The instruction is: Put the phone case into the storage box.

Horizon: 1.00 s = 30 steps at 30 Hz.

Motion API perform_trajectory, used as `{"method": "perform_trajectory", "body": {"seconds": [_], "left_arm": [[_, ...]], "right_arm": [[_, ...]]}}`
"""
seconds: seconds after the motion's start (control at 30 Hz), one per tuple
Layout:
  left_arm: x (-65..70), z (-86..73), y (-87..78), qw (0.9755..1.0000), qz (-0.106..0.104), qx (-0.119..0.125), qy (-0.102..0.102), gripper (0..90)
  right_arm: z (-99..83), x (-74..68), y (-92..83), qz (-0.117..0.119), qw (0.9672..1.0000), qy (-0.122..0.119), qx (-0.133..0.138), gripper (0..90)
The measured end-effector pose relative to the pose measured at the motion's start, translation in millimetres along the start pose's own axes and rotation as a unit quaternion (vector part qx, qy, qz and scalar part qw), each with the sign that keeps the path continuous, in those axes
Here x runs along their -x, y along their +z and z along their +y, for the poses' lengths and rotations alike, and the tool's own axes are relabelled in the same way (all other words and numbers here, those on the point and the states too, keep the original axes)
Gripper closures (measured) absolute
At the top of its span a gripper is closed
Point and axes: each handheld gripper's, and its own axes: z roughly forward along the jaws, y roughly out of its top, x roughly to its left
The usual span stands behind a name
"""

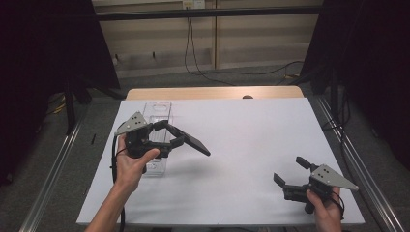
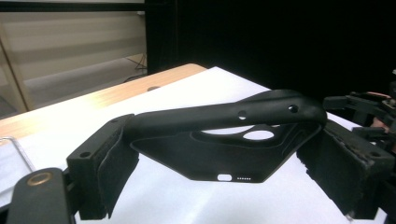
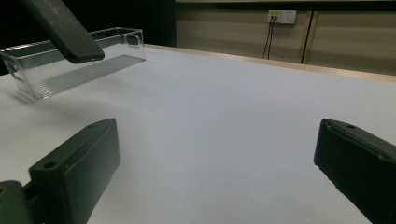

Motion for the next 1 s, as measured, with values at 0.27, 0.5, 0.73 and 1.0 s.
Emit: {"method": "perform_trajectory", "body": {"seconds": [0.27,0.5,0.73,1.0], "left_arm": [[-10.7,10.3,-3.6,0.9997,0.022,-0.001,-0.004,13.3],[-21.8,19.7,-11.5,0.9989,0.047,0.004,-0.009,13.3],[-31.6,28.1,-19.7,0.9973,0.072,0.007,-0.011,13.4],[-40.3,33.8,-22.8,0.9955,0.094,0.005,-0.014,13.4]], "right_arm": [[-1.6,1.1,0.4,-0.002,1.0,0.003,-0.001,0.0],[-1.6,1.1,0.2,-0.002,1.0,0.0,0.001,0.0],[-1.5,0.8,0.1,0.001,1.0,-0.001,0.003,0.0],[-1.5,0.4,0.9,0.004,1.0,0.0,0.002,0.0]]}}
